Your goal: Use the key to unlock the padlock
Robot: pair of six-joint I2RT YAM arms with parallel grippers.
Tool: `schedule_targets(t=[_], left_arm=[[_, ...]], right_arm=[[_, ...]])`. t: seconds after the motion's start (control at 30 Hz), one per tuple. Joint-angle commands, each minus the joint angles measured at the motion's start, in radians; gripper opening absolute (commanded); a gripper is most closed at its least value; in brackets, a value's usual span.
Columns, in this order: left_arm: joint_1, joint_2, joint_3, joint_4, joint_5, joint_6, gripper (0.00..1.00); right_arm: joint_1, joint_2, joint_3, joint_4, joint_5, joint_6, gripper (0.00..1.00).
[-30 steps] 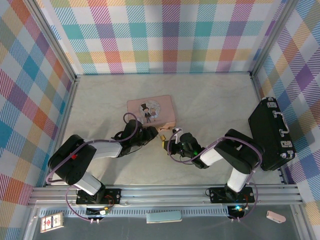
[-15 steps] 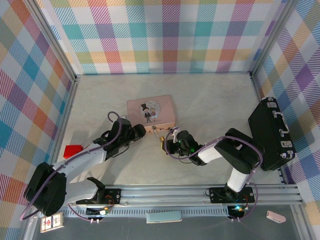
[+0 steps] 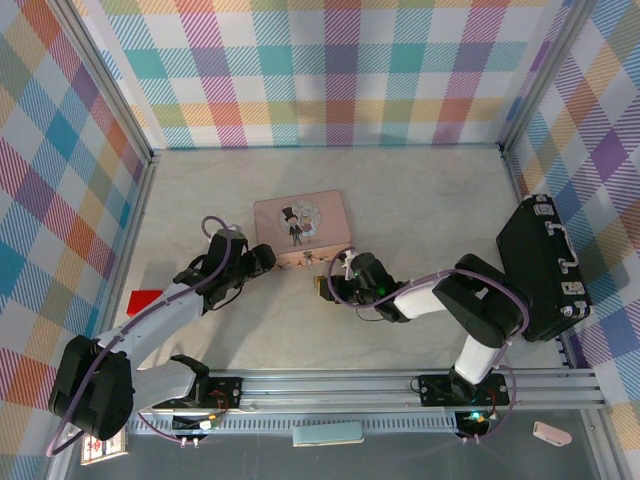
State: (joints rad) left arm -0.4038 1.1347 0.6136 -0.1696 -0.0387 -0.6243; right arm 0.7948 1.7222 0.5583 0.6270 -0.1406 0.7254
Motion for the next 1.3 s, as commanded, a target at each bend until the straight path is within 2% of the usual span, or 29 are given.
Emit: schedule_targets(t=[0.0, 0.43, 0.77, 1.27], left_arm=[[0.019, -0.009, 0.037, -0.027, 0.023, 0.046, 0.75], [0.076, 0.090, 0.124, -0.030, 0.088, 0.135, 0.79], [0.092, 0.189, 0.168, -0.008, 0.141, 0.151, 0.78], [0.092, 0.283, 0.187, 0.018, 0.202, 0.160, 0.77]], right_arm=[[-0.029, -0.008, 0.000, -0.112, 0.024, -0.022, 0.35], [-0.055, -0.069, 0.072, -0.228, -0.001, -0.190, 0.42], [-0.058, 0.009, 0.191, -0.277, -0.058, -0.250, 0.43], [-0.057, 0.129, 0.286, -0.310, -0.100, -0.250, 0.45]])
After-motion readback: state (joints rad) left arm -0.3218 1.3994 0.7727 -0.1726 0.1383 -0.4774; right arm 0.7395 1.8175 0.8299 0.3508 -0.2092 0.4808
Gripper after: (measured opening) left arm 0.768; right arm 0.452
